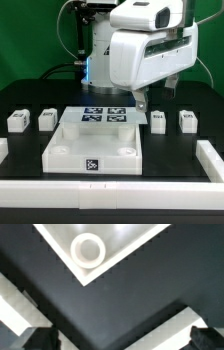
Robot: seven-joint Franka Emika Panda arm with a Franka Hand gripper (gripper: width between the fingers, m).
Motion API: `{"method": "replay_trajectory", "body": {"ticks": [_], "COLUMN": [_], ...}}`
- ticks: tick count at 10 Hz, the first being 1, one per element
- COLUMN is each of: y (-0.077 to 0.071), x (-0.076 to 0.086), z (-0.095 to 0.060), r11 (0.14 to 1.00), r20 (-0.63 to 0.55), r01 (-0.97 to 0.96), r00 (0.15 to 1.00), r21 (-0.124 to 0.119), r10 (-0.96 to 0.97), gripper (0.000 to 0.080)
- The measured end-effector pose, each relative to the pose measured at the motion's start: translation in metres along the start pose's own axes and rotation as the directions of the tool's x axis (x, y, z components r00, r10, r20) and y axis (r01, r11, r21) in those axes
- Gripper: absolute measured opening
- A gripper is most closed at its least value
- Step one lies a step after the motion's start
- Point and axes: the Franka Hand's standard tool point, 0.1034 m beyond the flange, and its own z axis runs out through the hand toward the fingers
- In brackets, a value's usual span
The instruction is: Assemble one leg
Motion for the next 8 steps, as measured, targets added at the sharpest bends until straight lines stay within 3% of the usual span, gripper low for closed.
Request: {"method": "replay_trajectory", "body": {"ticks": [3, 7, 8], "y": [0.0, -0.033, -0.039], "x": [-0.003, -0.084, -0.104], "z": [0.002, 0.029, 0.035], "r11": [1.0, 0.99, 0.988], "r20": [-0.007, -0.027, -0.023], "r01": [0.019, 0.133, 0.15], "r00": [1.0, 0.991, 0.988], "r21": [-0.008, -0.045, -0.041], "r10": [-0.019, -0.134, -0.151], "gripper": [0.065, 0.065, 0.065]}}
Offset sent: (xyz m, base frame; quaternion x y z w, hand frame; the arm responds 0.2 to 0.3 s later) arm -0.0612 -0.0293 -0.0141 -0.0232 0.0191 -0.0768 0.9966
